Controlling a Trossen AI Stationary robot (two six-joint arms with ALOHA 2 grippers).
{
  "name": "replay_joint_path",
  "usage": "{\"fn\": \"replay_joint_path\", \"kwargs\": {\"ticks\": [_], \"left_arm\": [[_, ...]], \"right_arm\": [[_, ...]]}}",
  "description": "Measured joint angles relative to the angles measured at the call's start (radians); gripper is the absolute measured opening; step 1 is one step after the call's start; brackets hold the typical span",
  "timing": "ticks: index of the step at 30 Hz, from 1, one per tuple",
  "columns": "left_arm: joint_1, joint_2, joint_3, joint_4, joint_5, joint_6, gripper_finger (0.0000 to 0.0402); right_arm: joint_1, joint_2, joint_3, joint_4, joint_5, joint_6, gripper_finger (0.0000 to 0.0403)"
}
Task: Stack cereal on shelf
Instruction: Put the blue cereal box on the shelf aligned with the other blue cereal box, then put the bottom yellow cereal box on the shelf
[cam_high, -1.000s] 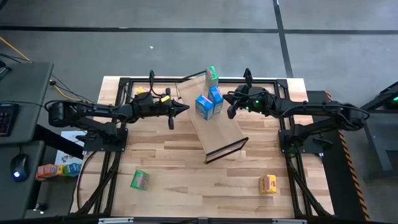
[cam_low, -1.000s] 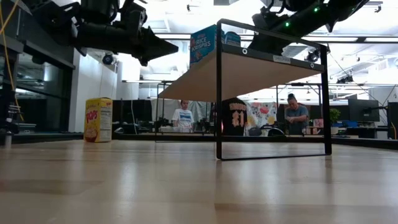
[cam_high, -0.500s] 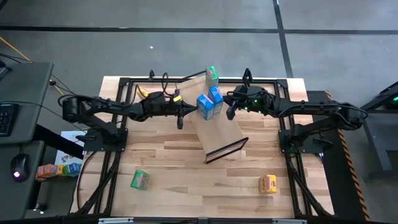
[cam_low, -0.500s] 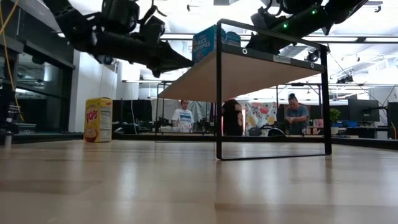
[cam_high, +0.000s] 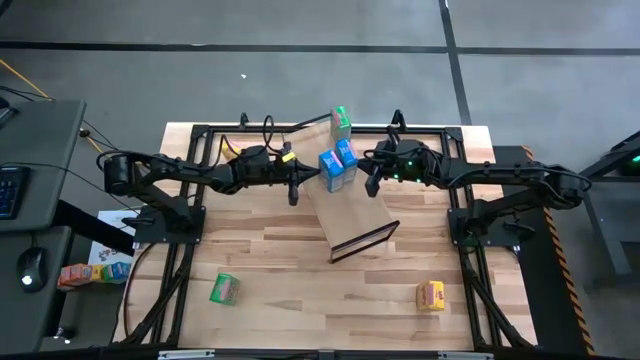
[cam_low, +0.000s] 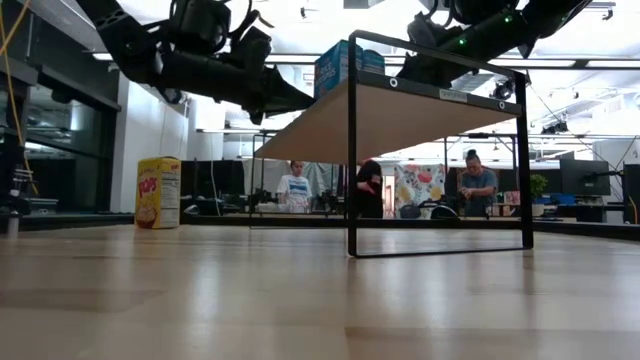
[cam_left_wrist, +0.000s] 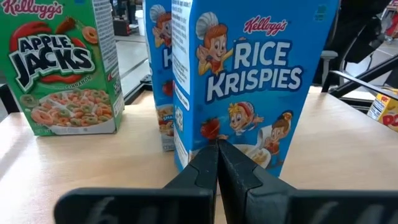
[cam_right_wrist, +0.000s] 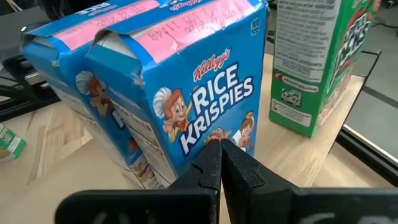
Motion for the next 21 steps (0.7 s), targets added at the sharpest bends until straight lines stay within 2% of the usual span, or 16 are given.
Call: {"fn": "replay_joint_path", "kwargs": {"ticks": [12, 21], "left_arm": [[0.015, -0.023, 0.000, -0.037, -0.002, 0.017, 0.0000], [0.075, -0.170, -0.001, -0.222, -0.005, 0.045, 0.0000]], "right_arm": [[-0.002, -0.029, -0.001, -0.078, -0.002, -0.008, 0.0000], [-0.002, -0.147, -0.001, -0.171, 0.116, -0.026, 0.0000]]}}
